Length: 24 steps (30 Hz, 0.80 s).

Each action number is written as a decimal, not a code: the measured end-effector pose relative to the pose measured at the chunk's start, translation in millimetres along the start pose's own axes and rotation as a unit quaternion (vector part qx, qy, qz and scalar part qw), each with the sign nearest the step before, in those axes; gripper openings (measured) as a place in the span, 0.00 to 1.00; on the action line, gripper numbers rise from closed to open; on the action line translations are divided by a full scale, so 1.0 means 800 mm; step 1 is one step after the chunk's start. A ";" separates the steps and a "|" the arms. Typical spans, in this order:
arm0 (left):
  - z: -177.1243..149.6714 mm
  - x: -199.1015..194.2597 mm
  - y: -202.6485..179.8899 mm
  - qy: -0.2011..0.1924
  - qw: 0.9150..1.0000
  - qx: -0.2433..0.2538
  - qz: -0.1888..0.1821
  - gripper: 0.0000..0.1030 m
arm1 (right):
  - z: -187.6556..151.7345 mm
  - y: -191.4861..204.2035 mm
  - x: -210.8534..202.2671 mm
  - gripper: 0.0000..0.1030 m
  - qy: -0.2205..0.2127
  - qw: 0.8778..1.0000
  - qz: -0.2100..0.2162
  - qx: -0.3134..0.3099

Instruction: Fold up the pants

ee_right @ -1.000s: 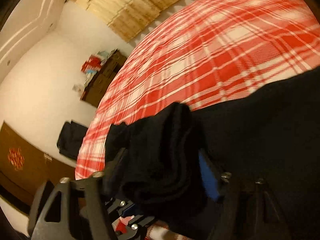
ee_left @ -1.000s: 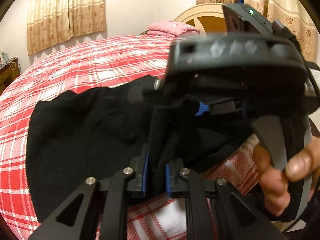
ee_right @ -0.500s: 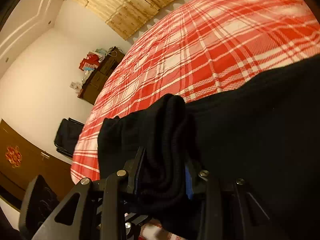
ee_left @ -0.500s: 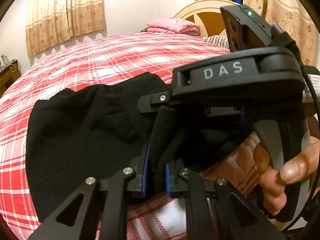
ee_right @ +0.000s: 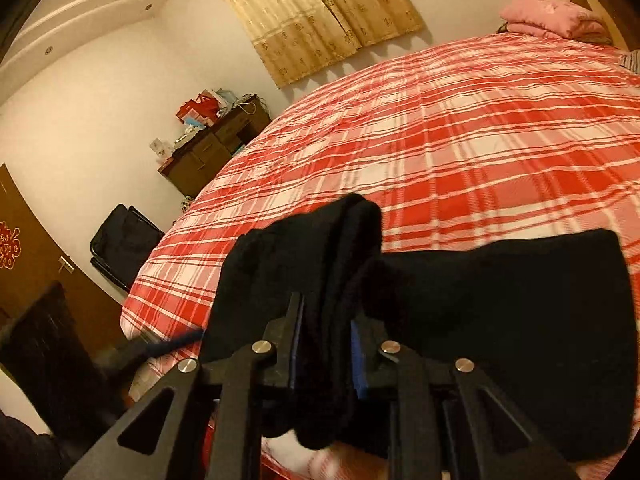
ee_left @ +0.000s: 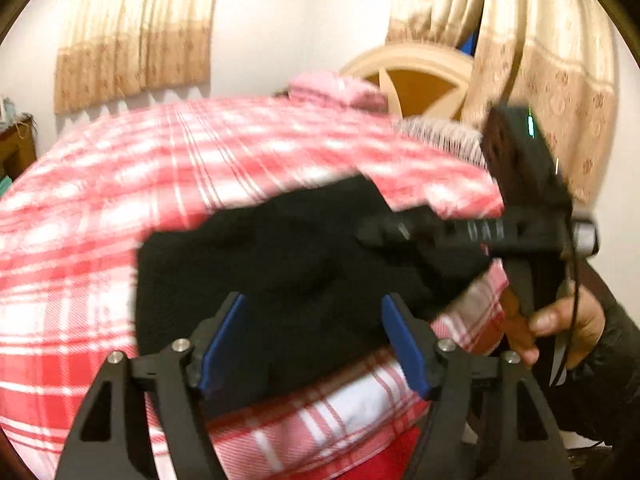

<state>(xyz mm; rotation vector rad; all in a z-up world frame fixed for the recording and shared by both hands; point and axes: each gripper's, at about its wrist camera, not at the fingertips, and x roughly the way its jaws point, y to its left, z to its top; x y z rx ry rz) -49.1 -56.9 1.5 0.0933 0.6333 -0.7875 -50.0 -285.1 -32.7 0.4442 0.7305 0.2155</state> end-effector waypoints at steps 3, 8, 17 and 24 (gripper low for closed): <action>0.012 -0.005 0.017 -0.014 0.999 -0.004 0.037 0.72 | -0.008 -0.015 -0.016 0.18 -0.004 1.000 -0.012 0.010; 0.000 0.028 0.038 0.021 0.991 -0.008 0.129 0.72 | -0.031 -0.036 -0.015 0.18 0.006 0.998 -0.062 0.015; -0.033 0.042 0.045 0.083 0.986 -0.029 0.144 0.72 | -0.024 -0.038 -0.031 0.18 0.005 0.999 -0.047 0.018; -0.008 0.037 0.039 0.061 0.990 -0.030 0.126 0.72 | 0.009 -0.076 -0.072 0.18 0.018 0.996 -0.086 0.008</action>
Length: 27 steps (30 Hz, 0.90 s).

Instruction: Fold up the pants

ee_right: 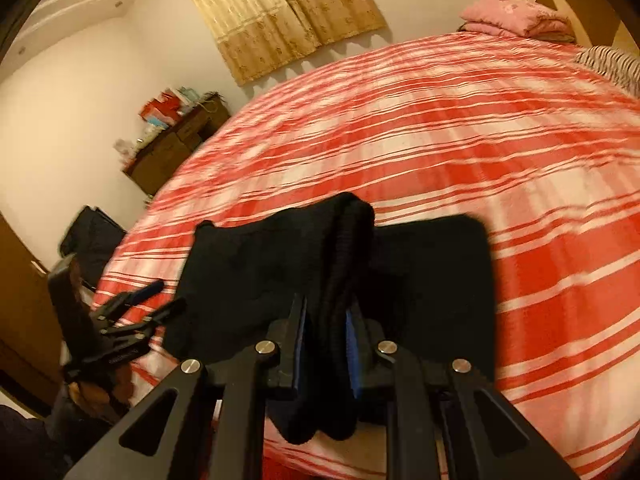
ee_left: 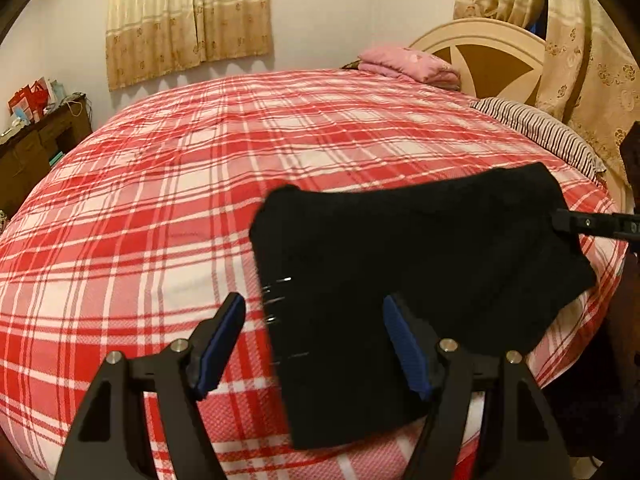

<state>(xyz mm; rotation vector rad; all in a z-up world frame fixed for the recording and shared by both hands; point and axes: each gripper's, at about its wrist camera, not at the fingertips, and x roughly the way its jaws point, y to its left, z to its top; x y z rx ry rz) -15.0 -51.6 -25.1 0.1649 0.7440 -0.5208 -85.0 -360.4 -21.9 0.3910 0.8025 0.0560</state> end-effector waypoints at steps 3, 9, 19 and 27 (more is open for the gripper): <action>0.005 0.015 -0.004 0.005 1.000 -0.002 0.002 0.72 | 0.011 -0.029 -0.003 0.18 0.009 1.000 0.006 0.022; -0.004 0.037 -0.017 0.028 1.000 0.001 0.007 0.72 | 0.003 -0.037 0.017 0.18 0.017 0.998 -0.067 0.003; -0.012 0.044 -0.027 0.043 0.999 -0.006 -0.003 0.72 | 0.005 -0.033 0.021 0.18 0.001 0.991 -0.130 -0.030; -0.019 0.046 -0.032 0.038 0.999 0.000 0.004 0.77 | -0.001 -0.063 -0.003 0.24 -0.029 0.996 -0.058 0.055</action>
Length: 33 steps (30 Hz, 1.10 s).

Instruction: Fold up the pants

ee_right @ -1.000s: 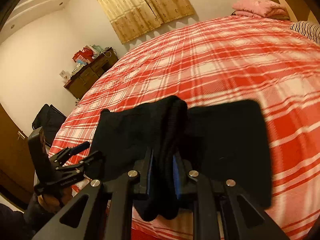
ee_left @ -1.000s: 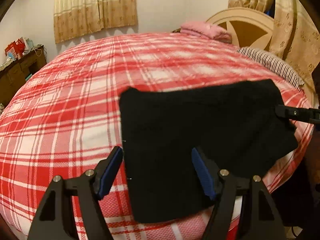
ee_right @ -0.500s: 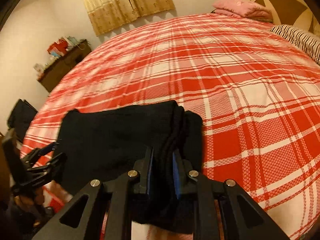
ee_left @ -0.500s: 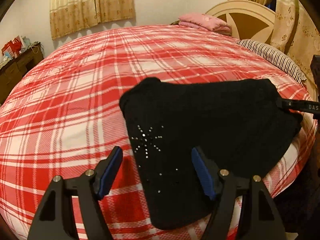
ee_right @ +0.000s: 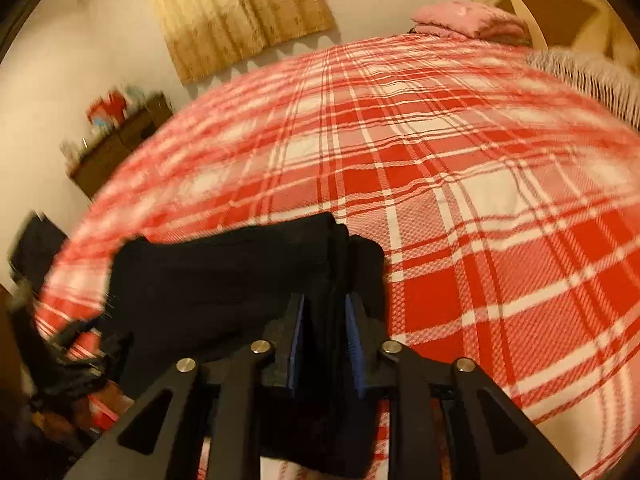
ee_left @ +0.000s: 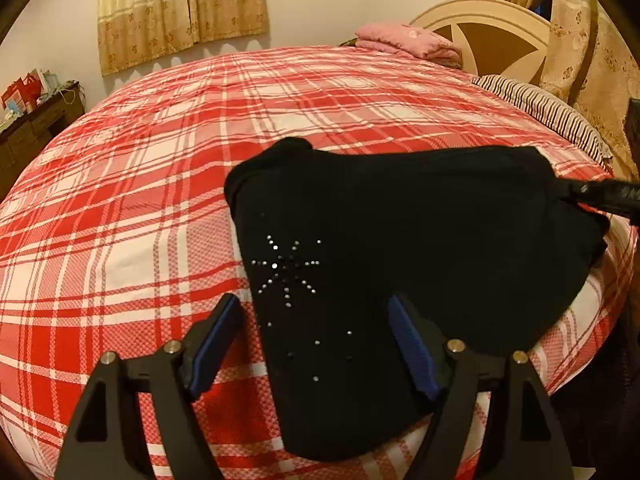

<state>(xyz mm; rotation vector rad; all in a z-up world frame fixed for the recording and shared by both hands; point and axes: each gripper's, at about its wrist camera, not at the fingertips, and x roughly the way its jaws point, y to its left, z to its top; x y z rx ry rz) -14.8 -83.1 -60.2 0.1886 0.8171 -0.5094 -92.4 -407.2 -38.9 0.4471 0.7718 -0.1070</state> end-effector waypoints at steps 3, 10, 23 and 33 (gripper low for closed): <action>0.001 0.000 0.003 0.004 1.000 -0.009 -0.005 0.77 | -0.007 -0.015 -0.042 0.44 -0.044 0.997 0.033 0.062; 0.001 0.002 -0.003 0.001 1.000 -0.006 0.006 0.78 | -0.050 0.023 -0.064 0.74 -0.037 0.997 0.046 0.044; 0.004 0.001 -0.004 0.020 0.999 -0.009 0.026 0.84 | -0.069 0.058 -0.036 0.22 0.001 0.992 -0.096 -0.082; 0.001 0.002 -0.005 0.022 0.999 -0.009 0.032 0.89 | -0.081 0.045 -0.028 0.21 0.017 0.991 -0.111 -0.077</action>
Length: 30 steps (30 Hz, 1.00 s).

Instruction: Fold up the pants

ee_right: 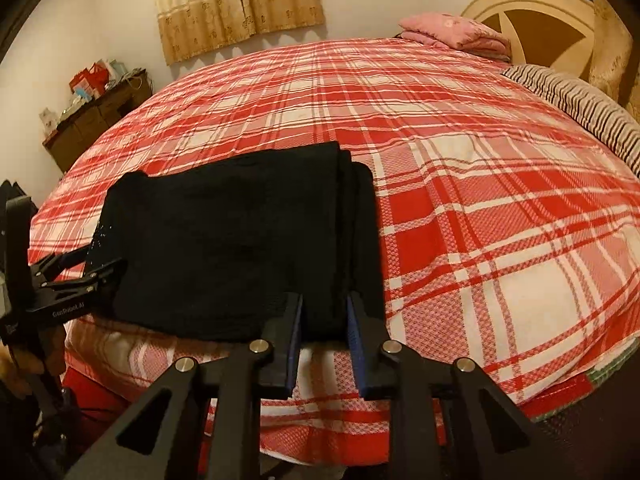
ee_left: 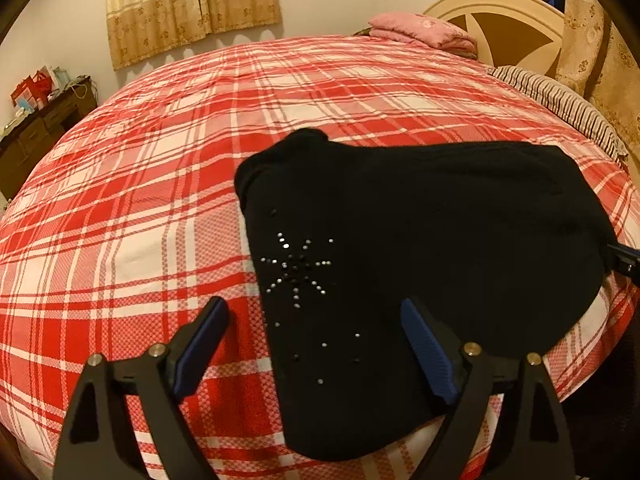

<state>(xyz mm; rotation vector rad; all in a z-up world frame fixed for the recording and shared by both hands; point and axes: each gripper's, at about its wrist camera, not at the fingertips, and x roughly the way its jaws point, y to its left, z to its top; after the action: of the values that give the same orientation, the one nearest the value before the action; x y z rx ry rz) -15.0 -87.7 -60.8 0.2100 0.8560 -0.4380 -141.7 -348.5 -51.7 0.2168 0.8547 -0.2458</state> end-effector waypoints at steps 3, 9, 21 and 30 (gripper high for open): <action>-0.001 -0.002 0.004 0.003 1.000 -0.001 -0.008 0.89 | 0.001 0.000 -0.008 0.23 0.000 1.000 0.008 -0.006; -0.020 -0.020 0.021 0.001 1.000 0.000 -0.025 0.89 | 0.019 0.006 -0.058 0.30 -0.069 0.997 -0.025 -0.005; -0.050 -0.020 0.033 0.000 0.998 -0.053 -0.035 0.92 | 0.107 0.209 0.045 0.30 -0.016 0.963 0.237 -0.127; -0.062 -0.021 0.026 -0.020 0.998 -0.048 -0.029 0.94 | 0.127 0.297 0.137 0.30 0.099 0.941 0.224 -0.233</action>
<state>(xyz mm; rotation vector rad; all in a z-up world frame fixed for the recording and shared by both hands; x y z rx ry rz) -49.3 -46.9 -79.6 0.0866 0.8430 -0.4528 71.7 -166.2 -49.5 -0.0136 1.0126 0.4109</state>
